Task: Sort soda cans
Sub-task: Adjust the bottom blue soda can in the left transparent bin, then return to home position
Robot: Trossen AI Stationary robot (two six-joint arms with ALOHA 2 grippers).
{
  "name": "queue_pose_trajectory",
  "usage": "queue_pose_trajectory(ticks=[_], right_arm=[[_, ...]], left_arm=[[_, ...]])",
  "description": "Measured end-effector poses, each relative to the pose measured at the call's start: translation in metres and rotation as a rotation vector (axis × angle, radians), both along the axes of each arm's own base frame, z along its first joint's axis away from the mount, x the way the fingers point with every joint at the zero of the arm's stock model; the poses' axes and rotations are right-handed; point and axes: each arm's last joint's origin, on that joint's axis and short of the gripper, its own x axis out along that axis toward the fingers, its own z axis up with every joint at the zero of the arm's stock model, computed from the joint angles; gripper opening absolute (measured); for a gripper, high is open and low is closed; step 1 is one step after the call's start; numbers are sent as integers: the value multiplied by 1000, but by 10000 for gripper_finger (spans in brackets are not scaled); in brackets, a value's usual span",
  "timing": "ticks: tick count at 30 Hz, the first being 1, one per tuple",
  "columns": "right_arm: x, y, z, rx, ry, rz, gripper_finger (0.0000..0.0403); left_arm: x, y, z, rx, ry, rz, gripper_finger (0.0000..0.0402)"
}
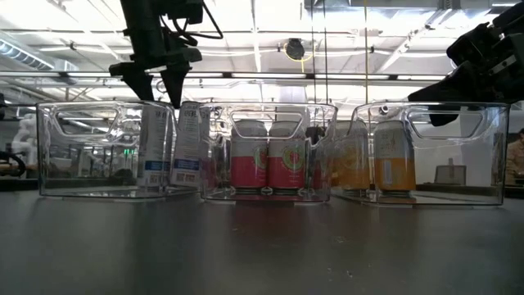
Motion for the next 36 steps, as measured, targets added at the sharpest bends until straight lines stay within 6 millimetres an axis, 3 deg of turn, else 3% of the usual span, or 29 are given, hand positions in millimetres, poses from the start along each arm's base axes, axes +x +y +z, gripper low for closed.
queue_pose_trajectory(ticks=[17,27,36], right_arm=[[0,0,0,0,0,0,0],[0,0,0,0,0,0,0],[0,0,0,0,0,0,0]], left_arm=[[-4,-2,17,-36,24,-10,305],[-17,-6,52,-70,89,-24,305],[-18,-17,74,-112,54,-202,305]])
